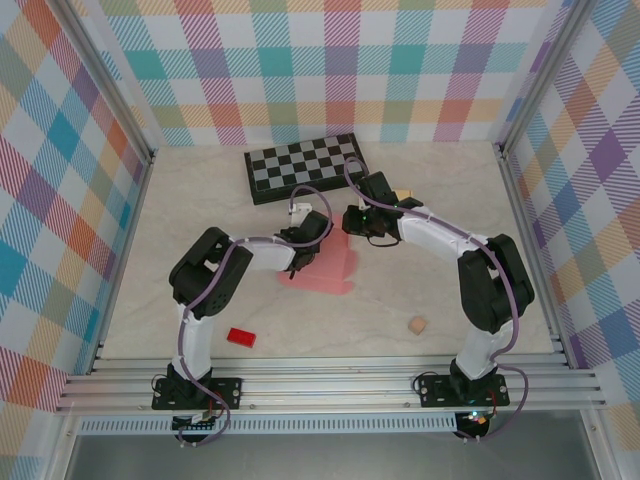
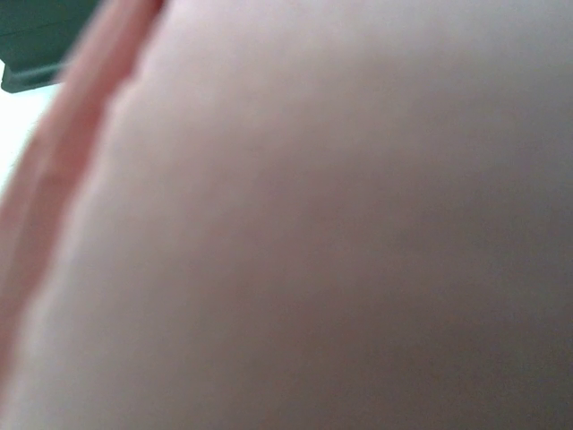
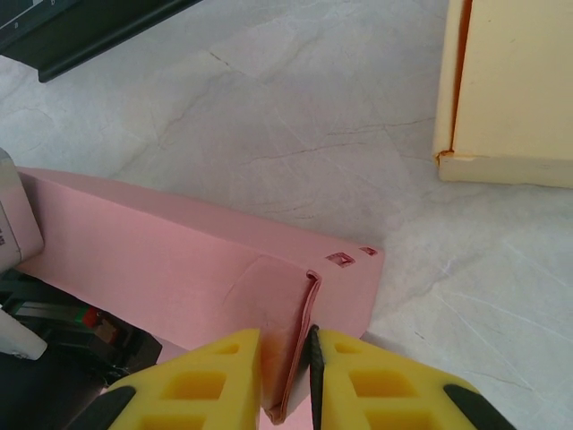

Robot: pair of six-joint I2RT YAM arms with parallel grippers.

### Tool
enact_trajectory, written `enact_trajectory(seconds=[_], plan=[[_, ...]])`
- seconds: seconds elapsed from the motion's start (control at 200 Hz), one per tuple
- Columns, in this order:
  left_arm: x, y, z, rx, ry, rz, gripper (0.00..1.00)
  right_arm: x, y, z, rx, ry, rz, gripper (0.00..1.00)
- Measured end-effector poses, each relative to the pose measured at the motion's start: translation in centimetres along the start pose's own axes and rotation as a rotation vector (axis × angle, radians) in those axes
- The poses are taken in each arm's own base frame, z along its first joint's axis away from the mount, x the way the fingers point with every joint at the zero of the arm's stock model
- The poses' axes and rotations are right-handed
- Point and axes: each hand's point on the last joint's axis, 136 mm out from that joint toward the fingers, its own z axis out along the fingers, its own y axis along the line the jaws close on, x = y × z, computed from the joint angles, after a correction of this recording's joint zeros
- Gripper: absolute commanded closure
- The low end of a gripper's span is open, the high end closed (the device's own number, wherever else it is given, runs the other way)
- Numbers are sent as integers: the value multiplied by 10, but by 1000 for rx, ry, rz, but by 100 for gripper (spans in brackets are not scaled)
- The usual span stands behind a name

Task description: Fold the paper box

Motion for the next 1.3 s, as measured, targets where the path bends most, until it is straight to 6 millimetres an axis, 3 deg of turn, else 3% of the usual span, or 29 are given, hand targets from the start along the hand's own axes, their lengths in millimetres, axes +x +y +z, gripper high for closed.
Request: enact_trajectory(seconds=[0.085,0.22,0.33,0.525,0.88,1.01,1.3], plan=[[0,0,0,-4,6,-4,95,-1,-1,0,7,-7,0,78],[1,0,0,-1,15,1,65,-1,-2,1,11,-7,0,78],[5,-1,-4,28,25,13,54,-1,-2,1,14,-6,0,78],[24,10,-28,115,69,87,50,-1,-3,1,18,-10,2,78],[34,40,-93,294,-34,88,48,-2,-3,0,22,-12,2,78],[40,52,-97,298,-41,78,48,-2,-3,0,22,-11,0,78],[27,66,-88,310,-57,9,49,-2,-3,0,28,-2,-1,77]])
